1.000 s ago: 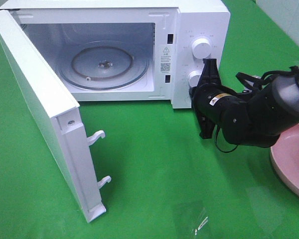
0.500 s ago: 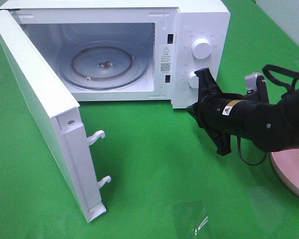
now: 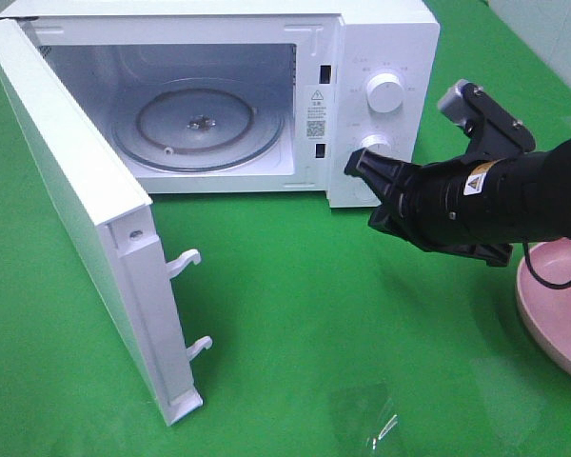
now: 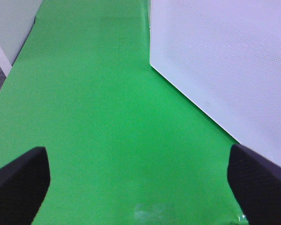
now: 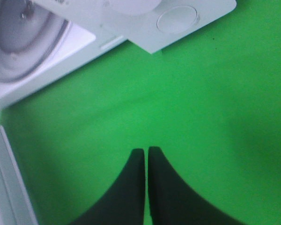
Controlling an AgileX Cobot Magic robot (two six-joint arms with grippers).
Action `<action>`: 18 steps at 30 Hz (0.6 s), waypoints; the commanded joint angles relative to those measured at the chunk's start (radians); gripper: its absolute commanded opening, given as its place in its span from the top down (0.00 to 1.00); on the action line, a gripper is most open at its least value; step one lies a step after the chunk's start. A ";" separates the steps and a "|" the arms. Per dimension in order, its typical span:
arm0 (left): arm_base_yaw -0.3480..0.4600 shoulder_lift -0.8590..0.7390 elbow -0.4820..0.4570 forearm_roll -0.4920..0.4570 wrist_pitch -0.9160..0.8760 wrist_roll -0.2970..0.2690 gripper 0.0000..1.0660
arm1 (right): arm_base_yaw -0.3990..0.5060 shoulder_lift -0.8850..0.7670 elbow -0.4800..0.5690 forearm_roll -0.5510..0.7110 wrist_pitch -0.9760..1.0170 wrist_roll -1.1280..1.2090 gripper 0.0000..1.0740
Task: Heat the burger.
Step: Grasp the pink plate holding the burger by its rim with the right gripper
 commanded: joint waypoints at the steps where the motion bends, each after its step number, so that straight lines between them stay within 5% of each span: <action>1: -0.002 -0.006 0.002 -0.001 -0.014 0.000 0.11 | 0.000 -0.061 0.001 -0.013 0.213 -0.255 0.97; 6: -0.002 -0.006 0.002 -0.001 -0.014 0.000 0.11 | -0.001 -0.086 0.000 -0.015 0.331 -0.317 0.96; 18: -0.002 -0.006 0.002 -0.001 -0.014 0.000 0.11 | -0.003 -0.216 -0.007 -0.244 0.698 -0.342 0.90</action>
